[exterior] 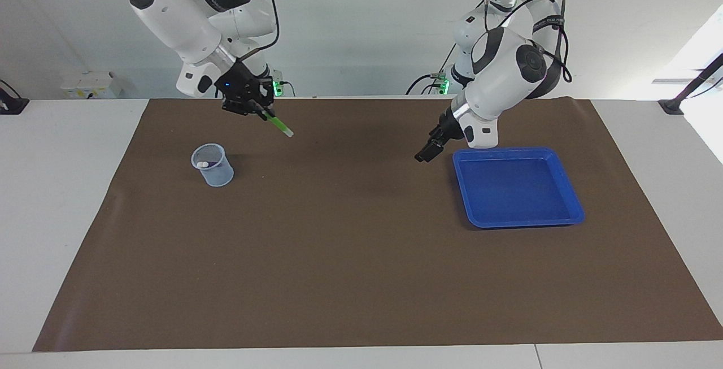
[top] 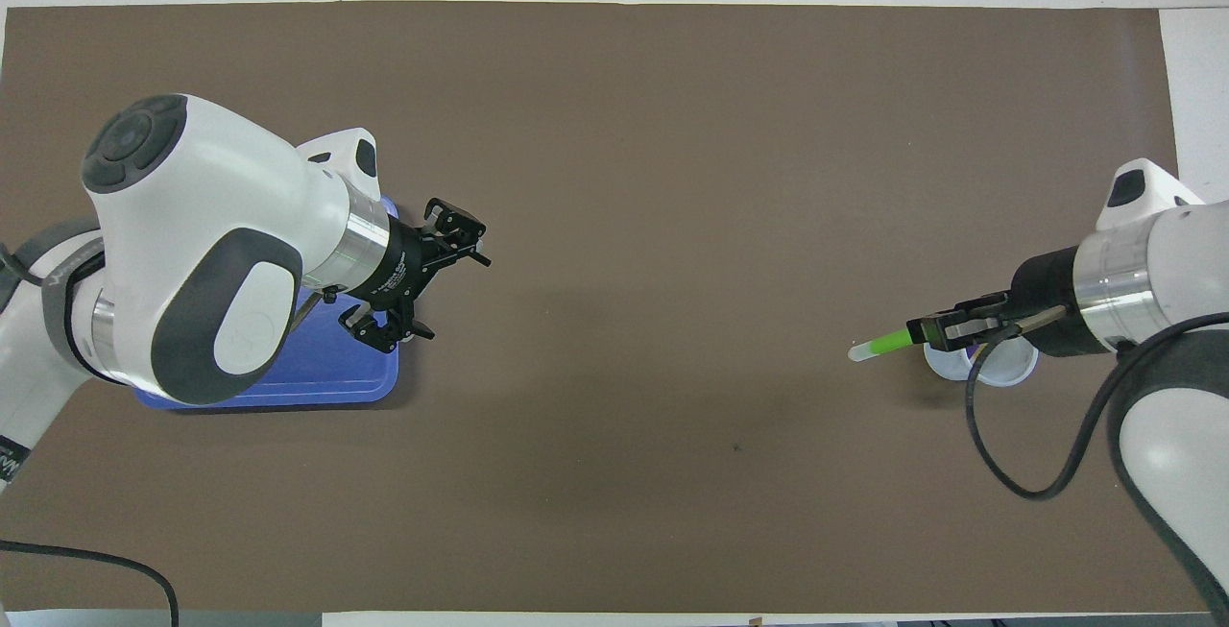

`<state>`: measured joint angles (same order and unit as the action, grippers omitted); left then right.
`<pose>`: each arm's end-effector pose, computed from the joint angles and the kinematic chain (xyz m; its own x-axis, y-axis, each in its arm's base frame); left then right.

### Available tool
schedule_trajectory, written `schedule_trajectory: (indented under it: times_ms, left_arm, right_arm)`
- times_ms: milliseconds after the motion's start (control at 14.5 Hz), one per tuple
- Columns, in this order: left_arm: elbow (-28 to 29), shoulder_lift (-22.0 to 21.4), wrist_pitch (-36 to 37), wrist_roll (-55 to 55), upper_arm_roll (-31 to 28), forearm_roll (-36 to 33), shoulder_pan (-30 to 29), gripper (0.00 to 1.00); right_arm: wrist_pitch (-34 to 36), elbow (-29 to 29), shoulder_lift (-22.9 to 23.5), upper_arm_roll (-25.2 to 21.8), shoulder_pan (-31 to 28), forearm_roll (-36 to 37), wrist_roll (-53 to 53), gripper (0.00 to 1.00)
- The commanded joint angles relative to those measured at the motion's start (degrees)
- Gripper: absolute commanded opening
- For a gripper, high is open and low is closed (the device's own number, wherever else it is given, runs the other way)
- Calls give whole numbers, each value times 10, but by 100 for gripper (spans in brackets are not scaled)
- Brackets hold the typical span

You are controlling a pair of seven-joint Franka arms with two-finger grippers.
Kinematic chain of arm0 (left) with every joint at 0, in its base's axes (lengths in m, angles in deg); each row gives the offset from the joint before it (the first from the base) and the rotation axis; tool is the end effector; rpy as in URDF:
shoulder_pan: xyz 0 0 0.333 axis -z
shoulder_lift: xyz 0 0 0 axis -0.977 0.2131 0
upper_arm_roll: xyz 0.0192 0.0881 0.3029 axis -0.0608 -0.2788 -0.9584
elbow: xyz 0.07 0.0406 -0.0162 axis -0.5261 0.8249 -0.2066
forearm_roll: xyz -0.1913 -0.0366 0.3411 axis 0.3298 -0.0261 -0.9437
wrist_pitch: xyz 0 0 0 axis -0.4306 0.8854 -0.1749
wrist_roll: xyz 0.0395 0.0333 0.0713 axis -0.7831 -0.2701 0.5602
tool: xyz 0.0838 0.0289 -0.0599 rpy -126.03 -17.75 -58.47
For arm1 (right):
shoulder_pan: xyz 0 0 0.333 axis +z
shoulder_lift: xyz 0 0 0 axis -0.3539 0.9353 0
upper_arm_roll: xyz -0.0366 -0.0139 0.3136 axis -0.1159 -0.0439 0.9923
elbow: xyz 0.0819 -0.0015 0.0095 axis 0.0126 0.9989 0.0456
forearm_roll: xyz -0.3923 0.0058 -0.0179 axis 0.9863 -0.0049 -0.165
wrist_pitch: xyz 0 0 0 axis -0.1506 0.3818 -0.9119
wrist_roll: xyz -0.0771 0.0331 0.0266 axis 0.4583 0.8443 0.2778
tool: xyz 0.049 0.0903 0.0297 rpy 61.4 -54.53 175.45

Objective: Transfer and insert pens with both arms

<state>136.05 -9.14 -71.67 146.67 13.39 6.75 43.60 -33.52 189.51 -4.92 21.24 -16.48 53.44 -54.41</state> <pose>0.5166 -0.2480 0.4617 0.6731 0.6671 -0.3192 0.7197 -0.6902 0.0752 0.4862 0.0590 0.5404 0.9649 0.2625 0.0012 0.2515 -0.9229 -0.2917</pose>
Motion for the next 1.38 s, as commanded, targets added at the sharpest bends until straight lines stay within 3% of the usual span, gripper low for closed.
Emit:
schedule_trajectory:
  times_ms: [0,276,415,553,760,967,1175,1244,1313]
  left_arm:
    - [-4,-14,11,-34,-1,-22,-6,100]
    - [-16,-9,7,-35,-2,-24,-6,100]
    - [-16,-10,7,-41,-6,-24,-5,100]
    - [-26,-10,16,-70,-48,-54,28,100]
    - [-50,-23,45,-126,-246,-77,202,100]
    - [-57,-67,97,-287,-447,-78,363,100]
    - [-59,-116,159,-430,-535,-95,415,100]
    - [-60,-131,185,-474,-549,-111,428,100]
    - [-77,-136,218,-507,-567,-123,443,100]
  right_arm:
    - [29,-20,4,7,-29,57,-66,0]
    - [23,-23,6,7,-43,145,-145,0]
    - [2,12,-5,7,-56,166,-149,0]
    - [-33,48,-15,7,-68,180,-174,0]
    - [-67,76,-11,7,-76,180,-171,0]
    - [-98,112,-10,7,-80,180,-142,0]
    - [-98,125,-5,8,-82,178,-125,0]
    - [-97,127,-5,8,-83,177,-120,21]
    - [-97,125,-4,8,-82,176,-120,56]
